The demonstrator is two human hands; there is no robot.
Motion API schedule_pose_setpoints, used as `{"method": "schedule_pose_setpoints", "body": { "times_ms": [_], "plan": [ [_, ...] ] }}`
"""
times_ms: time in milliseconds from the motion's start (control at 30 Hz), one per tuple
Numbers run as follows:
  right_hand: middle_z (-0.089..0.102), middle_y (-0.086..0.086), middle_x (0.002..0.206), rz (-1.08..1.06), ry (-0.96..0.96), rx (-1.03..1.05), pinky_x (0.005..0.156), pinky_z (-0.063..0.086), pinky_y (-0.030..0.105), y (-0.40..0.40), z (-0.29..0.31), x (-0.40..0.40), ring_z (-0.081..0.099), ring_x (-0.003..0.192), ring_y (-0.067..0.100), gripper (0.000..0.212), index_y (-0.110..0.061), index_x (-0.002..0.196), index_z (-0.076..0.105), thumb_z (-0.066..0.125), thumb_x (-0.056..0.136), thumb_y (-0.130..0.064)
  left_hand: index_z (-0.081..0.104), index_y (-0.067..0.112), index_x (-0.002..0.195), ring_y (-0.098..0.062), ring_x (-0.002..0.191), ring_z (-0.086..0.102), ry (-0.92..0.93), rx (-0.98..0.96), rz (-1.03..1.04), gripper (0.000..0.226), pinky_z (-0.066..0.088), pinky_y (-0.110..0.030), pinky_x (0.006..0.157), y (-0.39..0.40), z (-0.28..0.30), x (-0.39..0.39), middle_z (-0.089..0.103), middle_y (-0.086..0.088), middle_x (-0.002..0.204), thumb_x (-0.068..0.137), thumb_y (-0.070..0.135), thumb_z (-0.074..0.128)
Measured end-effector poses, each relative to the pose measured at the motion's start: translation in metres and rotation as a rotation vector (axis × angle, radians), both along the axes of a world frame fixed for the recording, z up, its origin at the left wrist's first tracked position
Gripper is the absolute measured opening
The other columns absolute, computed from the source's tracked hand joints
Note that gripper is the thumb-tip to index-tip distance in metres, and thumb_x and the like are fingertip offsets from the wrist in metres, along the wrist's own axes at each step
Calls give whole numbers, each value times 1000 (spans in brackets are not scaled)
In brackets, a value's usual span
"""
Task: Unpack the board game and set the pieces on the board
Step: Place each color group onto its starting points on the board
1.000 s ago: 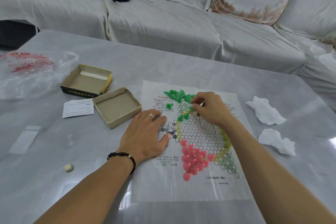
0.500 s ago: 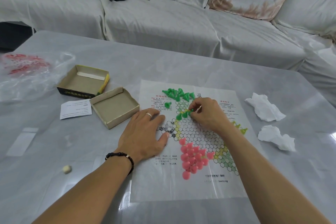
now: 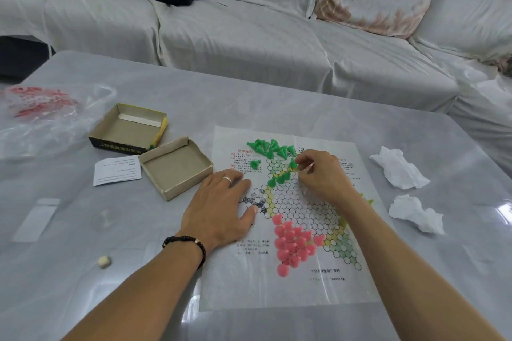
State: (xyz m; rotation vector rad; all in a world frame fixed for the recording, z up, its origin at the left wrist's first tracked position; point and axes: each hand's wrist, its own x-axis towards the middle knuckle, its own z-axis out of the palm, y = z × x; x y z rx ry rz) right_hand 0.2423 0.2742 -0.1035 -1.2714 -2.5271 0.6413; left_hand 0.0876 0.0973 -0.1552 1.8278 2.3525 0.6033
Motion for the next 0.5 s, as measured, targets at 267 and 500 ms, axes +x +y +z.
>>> {"method": "schedule_pose_setpoints", "body": {
  "times_ms": [267, 500],
  "plan": [
    [68, -4, 94, -31, -29, 49, 85, 52, 33, 9, -1, -3, 63, 86, 14, 38, -19, 125, 62, 61, 88, -21, 48, 29, 128, -15, 132, 31, -7, -1, 4, 50, 21, -30, 114, 0, -1, 0, 39, 7, 140, 86, 56, 44],
    [69, 1, 92, -168, -57, -28, 74, 51, 30, 16, -11, -23, 63, 84, 17, 19, -14, 97, 72, 67, 84, -27, 49, 29, 126, -16, 130, 35, -13, -4, 11, 50, 25, -33, 113, 0, -1, 0, 42, 6, 138, 85, 57, 44]
  ]
}}
